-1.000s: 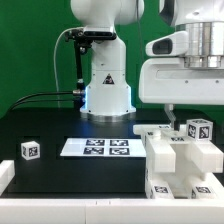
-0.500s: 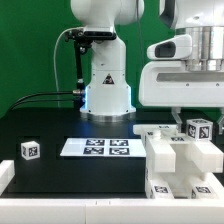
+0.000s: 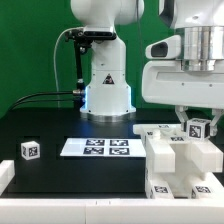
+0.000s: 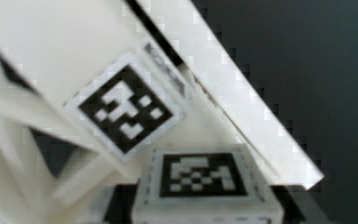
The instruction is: Assemble chair
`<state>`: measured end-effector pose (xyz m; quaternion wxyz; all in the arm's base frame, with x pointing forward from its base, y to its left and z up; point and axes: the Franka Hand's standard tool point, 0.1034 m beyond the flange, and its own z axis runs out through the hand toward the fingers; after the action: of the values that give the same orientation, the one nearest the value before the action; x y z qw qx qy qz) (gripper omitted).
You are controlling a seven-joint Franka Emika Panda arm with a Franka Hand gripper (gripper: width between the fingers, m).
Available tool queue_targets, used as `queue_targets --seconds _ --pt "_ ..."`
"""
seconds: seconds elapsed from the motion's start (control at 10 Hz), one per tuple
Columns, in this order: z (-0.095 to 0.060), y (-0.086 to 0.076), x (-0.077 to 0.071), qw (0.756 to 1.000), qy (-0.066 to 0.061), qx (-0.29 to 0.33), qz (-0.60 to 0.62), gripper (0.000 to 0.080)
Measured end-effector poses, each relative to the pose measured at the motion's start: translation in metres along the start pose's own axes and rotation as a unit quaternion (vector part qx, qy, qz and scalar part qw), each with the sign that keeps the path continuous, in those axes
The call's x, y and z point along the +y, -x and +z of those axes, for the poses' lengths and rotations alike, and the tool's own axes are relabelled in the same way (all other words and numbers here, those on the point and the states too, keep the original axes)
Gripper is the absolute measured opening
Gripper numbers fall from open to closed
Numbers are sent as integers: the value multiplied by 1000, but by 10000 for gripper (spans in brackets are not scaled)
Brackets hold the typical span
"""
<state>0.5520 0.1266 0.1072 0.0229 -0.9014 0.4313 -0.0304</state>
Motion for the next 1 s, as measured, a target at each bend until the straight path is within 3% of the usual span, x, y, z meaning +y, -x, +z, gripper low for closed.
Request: queue_targets --seconds 0.3,0.8,1.0 --pt "1 -2 -1 969 0 -5 247 264" --pt "1 -2 -1 922 0 -10 388 265" --pt "1 -3 1 880 -2 -17 475 265"
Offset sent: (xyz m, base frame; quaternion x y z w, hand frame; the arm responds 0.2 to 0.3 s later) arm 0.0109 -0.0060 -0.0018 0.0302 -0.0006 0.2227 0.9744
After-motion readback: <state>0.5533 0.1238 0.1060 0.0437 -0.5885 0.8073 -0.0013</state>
